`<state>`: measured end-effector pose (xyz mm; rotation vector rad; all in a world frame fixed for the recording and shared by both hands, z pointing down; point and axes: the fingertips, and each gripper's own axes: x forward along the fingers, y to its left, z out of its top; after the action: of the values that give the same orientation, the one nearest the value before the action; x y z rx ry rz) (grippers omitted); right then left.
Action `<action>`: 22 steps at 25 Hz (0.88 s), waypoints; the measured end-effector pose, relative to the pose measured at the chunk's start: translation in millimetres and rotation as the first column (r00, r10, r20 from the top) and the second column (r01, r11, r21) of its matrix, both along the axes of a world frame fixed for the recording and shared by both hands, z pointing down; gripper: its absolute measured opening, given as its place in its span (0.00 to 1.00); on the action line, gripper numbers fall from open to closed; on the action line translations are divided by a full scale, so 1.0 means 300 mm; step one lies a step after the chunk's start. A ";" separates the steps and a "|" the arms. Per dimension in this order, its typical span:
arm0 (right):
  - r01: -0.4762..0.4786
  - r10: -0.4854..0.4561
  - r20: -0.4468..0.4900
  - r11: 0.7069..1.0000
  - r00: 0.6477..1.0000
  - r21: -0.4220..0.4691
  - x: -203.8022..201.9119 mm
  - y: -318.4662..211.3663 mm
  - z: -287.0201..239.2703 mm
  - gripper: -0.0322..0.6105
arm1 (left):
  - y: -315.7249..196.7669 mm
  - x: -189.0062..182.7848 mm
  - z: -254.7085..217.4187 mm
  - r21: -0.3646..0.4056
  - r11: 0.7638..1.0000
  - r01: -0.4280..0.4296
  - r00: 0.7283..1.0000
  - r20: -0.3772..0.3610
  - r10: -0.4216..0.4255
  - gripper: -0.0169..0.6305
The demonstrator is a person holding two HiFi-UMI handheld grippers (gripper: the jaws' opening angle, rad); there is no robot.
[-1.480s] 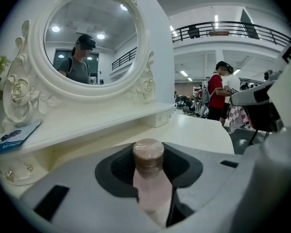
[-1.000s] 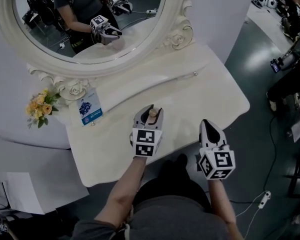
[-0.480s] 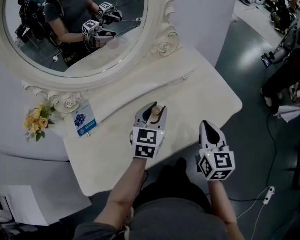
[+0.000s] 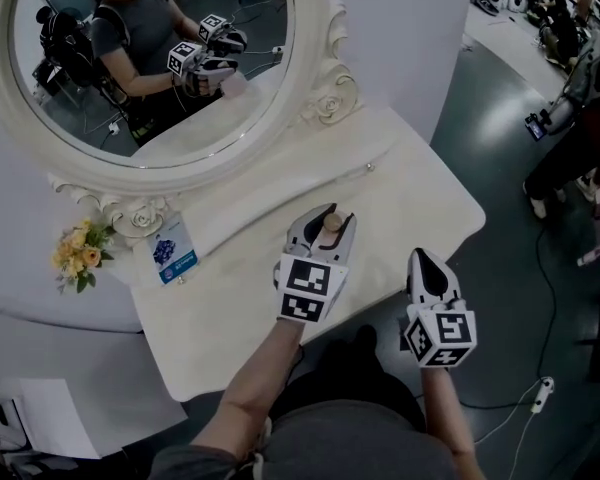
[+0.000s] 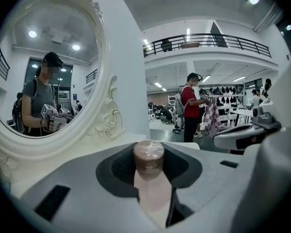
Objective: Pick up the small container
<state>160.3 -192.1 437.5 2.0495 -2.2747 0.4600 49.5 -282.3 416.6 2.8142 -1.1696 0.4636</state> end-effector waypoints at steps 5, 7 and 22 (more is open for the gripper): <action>-0.025 0.025 0.003 1.000 1.000 0.004 0.018 0.001 0.004 0.05 | 0.003 0.024 -0.021 0.013 0.999 -0.031 1.000 0.001 0.031 0.22; -0.036 0.036 0.004 0.999 0.999 0.004 0.027 0.003 0.003 0.05 | 0.004 0.033 -0.030 0.014 0.999 -0.041 0.999 0.001 0.041 0.22; -0.074 0.074 -0.009 0.997 0.997 0.028 0.056 0.012 -0.026 0.05 | 0.019 0.071 -0.101 0.018 0.996 -0.084 0.996 -0.028 0.085 0.22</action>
<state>177.1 -188.4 429.7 2.1506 -2.2184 0.4237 70.9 -276.6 386.2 2.8838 -1.0576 0.4187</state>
